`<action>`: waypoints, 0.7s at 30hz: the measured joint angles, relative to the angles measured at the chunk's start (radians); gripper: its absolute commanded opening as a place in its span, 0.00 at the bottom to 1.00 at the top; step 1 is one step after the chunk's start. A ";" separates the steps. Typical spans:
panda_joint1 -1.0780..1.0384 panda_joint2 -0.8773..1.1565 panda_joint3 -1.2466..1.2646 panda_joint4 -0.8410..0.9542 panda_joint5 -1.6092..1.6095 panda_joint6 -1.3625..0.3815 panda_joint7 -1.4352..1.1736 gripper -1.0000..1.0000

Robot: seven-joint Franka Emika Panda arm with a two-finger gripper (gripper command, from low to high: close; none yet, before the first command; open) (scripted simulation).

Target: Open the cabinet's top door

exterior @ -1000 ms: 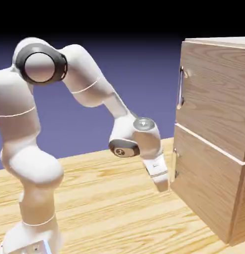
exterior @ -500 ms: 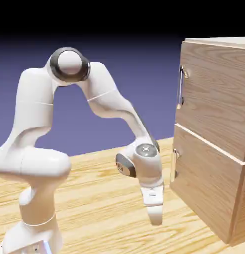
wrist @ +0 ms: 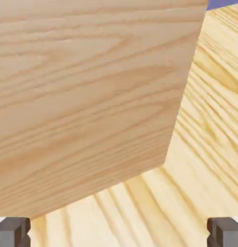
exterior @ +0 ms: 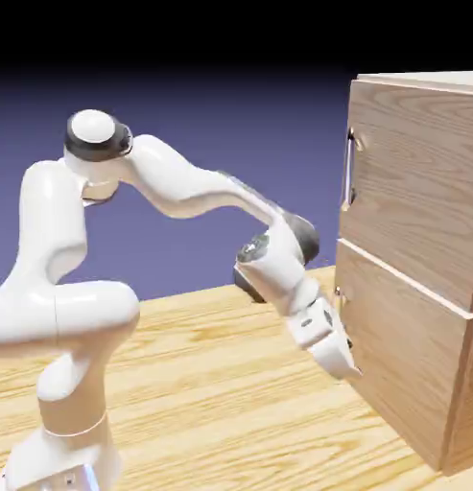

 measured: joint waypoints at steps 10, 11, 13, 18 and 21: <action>0.326 0.319 -0.339 0.060 0.435 -0.075 -0.242 0.50; 0.358 0.351 -0.373 0.066 0.479 -0.083 -0.266 0.50; 0.301 0.351 -0.353 0.122 0.504 -0.091 -0.268 0.50; 0.204 0.341 -0.311 0.206 0.529 -0.101 -0.261 0.00; 0.276 0.337 -0.371 0.097 0.517 -0.223 -0.302 0.00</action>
